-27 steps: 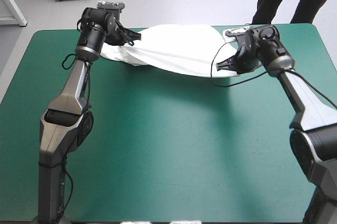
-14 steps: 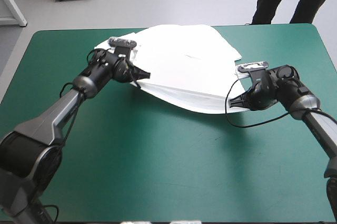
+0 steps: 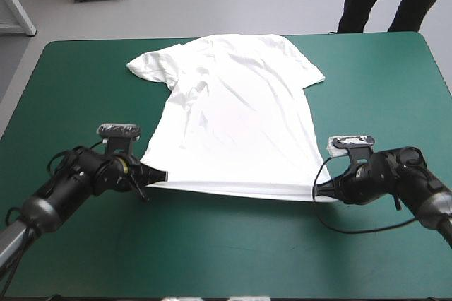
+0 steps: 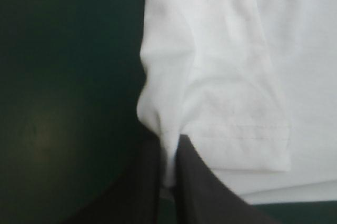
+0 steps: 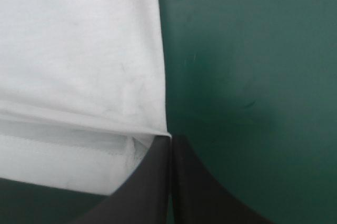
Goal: Fold the cloth
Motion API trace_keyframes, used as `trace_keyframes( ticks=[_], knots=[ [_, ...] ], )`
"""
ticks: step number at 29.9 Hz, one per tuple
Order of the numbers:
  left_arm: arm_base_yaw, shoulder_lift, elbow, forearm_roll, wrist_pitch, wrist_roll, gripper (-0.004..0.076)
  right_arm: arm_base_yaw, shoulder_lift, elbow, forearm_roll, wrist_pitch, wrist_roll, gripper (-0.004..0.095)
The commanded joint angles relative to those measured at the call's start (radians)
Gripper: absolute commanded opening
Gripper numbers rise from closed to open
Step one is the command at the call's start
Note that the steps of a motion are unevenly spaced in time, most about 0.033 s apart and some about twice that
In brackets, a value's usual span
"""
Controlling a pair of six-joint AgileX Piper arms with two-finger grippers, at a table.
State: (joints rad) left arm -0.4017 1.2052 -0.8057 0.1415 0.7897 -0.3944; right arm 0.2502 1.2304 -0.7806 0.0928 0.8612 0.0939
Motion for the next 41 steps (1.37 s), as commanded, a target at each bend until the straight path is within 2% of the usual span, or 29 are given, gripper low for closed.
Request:
trace_keyframes(
  ticks=[1, 8, 13, 21, 29, 31, 33, 38, 39, 41],
  knots=[
    [0.001, -0.153, 0.074, -0.025, 0.061, -0.01, -0.0009, -0.004, -0.097, 0.049, 0.017, 0.024, -0.004, -0.0013],
    [0.001, -0.401, 0.189, -0.098, 0.241, -0.007, -0.0009, -0.004, -0.231, 0.175, 0.098, 0.115, -0.008, -0.0013],
    [0.001, -0.507, 0.221, -0.134, 0.379, -0.009, -0.0009, -0.004, -0.302, 0.212, 0.15, 0.2, -0.016, -0.0013],
    [0.001, -0.613, 0.317, -0.271, 0.398, -0.009, -0.0009, -0.004, -0.41, 0.262, 0.18, 0.293, -0.016, -0.0011],
    [0.001, -0.625, 0.317, -0.324, 0.381, -0.005, -0.0008, -0.004, -0.45, 0.262, 0.225, 0.351, -0.016, -0.0001],
    [0.001, -0.625, 0.317, -0.352, 0.381, -0.003, 0.0008, -0.004, -0.45, 0.258, 0.238, 0.365, -0.016, 0.0063],
    [0.001, -0.625, 0.311, -0.382, 0.381, -0.003, 0.0062, -0.004, -0.45, 0.254, 0.255, 0.366, -0.019, 0.0179],
    [0.001, -0.625, 0.229, -0.416, 0.421, 0.005, 0.0277, -0.004, -0.45, 0.164, 0.261, 0.369, -0.017, 0.0502],
    [0.001, -0.625, 0.194, -0.411, 0.437, 0.005, 0.0337, -0.004, -0.45, 0.129, 0.261, 0.369, -0.015, 0.0541],
    [0.001, -0.625, 0.108, -0.388, 0.446, 0.015, 0.041, -0.004, -0.45, 0.044, 0.246, 0.369, -0.012, 0.0548]
  ],
)
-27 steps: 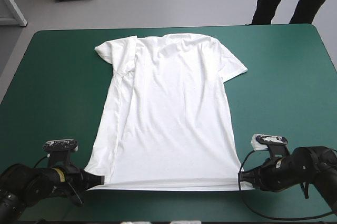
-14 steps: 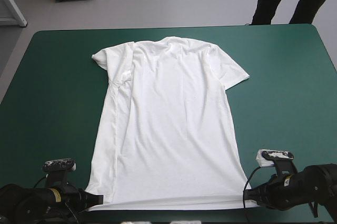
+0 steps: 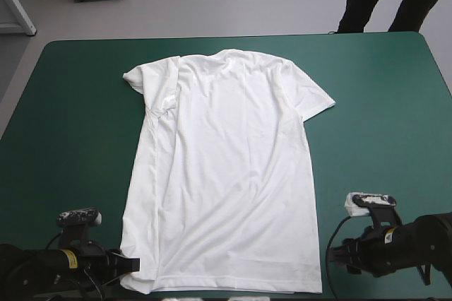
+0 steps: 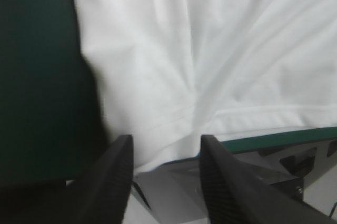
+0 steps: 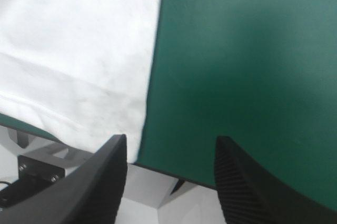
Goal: Fold the cloth
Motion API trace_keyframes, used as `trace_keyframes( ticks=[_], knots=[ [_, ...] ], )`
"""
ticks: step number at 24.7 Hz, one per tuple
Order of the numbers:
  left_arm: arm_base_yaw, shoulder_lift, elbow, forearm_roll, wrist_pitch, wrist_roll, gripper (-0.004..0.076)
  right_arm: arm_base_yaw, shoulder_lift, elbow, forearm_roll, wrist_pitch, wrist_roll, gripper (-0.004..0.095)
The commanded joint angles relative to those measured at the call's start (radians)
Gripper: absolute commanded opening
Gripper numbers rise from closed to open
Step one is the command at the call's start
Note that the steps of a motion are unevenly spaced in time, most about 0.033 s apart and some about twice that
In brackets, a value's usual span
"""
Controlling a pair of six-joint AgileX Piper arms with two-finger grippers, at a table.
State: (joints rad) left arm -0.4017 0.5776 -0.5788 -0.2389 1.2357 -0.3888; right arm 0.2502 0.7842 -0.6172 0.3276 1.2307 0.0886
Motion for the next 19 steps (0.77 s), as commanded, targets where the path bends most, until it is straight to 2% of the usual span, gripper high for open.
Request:
trace_keyframes(
  ticks=[1, 5, 9, 11, 13, 17, 19],
  knots=[
    [0.001, 0.003, -0.168, 0.011, -0.002, 0.009, 0.0433, -0.004, -0.004, -0.159, -0.003, 0.0, -0.002, 0.0544],
    [0.001, 0.036, -0.357, 0.126, 0.003, 0.002, 0.0441, -0.004, 0.002, -0.36, -0.138, 0.003, 0.024, 0.0505],
    [0.001, 0.149, -0.545, 0.223, 0.044, 0.03, 0.0439, -0.004, 0.056, -0.562, -0.239, 0.018, 0.031, 0.0489],
    [0.001, 0.258, -0.646, 0.261, 0.049, 0.099, 0.0439, -0.004, 0.126, -0.687, -0.253, 0.018, 0.031, 0.049],
    [0.001, 0.381, -0.726, 0.339, 0.051, 0.106, 0.0439, -0.004, 0.202, -0.793, -0.253, 0.018, 0.031, 0.047],
    [0.003, 0.55, -0.806, 0.424, 0.049, 0.133, 0.0439, -0.004, 0.298, -0.877, -0.244, 0.018, 0.031, 0.0464],
    [0.013, 0.709, -0.869, 0.444, 0.049, 0.168, 0.0439, -0.004, 0.36, -0.892, -0.201, 0.018, 0.011, 0.0464]
  ],
)
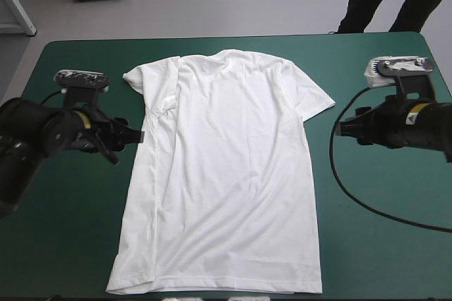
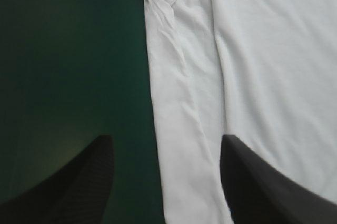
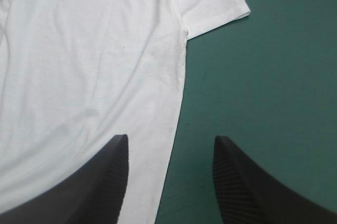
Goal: Fold the cloth
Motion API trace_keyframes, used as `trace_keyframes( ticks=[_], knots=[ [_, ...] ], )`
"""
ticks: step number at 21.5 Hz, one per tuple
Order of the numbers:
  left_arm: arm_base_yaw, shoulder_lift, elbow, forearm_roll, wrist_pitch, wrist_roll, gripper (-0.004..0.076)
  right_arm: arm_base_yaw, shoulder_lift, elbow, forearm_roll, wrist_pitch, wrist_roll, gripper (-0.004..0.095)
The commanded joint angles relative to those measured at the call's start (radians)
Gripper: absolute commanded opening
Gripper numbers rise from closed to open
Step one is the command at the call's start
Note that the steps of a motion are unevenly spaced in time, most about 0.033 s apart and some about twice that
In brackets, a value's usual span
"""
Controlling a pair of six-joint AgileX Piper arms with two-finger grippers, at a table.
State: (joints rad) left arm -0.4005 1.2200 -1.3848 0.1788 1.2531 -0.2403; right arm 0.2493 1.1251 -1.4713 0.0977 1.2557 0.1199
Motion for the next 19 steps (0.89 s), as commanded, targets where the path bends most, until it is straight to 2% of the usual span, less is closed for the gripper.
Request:
trace_keyframes(
  ticks=[1, 7, 14, 19],
  knots=[
    [0.024, 0.095, -0.073, 0.02, 0.029, 0.02, 0.0439, -0.003, 0.031, -0.038, 0.037, -0.007, -0.02, 0.0464],
    [0.225, 0.336, -0.144, -0.179, -0.03, 0.128, 0.0439, -0.003, 0.071, -0.038, 0.036, -0.029, -0.045, 0.0445],
    [0.23, 0.529, -0.228, -0.166, -0.067, 0.152, 0.0439, -0.003, 0.105, -0.038, 0.028, -0.031, -0.045, 0.0427],
    [0.23, 0.591, -0.241, -0.194, -0.11, 0.157, 0.0439, -0.003, 0.105, -0.038, 0.021, -0.036, -0.045, 0.0427]
  ],
)
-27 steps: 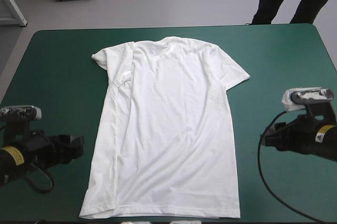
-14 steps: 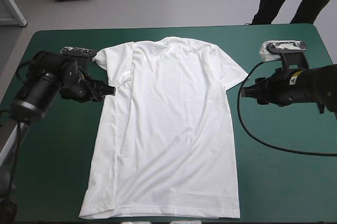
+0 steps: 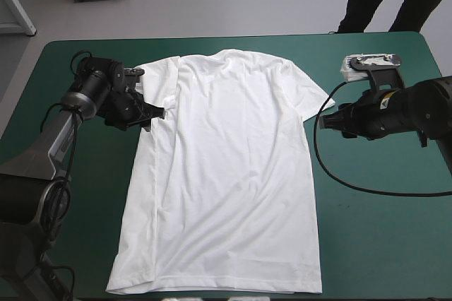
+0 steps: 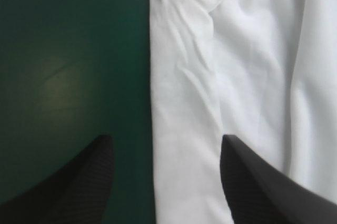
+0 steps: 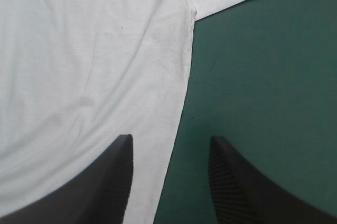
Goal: Fold the cloth
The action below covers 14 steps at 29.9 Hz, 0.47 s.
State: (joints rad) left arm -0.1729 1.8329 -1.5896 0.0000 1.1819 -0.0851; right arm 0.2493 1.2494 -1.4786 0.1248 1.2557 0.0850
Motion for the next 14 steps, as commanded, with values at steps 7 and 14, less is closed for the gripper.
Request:
trace_keyframes(
  ticks=[7, 14],
  knots=[
    [0.002, 0.059, -0.055, -0.021, -0.04, 0.002, 0.0436, -0.003, -0.019, -0.031, -0.006, -0.036, -0.011, 0.0427],
    [0.005, 0.124, -0.055, -0.033, -0.042, -0.006, 0.0435, -0.003, -0.019, -0.031, -0.01, -0.036, -0.007, 0.0413]
  ],
)
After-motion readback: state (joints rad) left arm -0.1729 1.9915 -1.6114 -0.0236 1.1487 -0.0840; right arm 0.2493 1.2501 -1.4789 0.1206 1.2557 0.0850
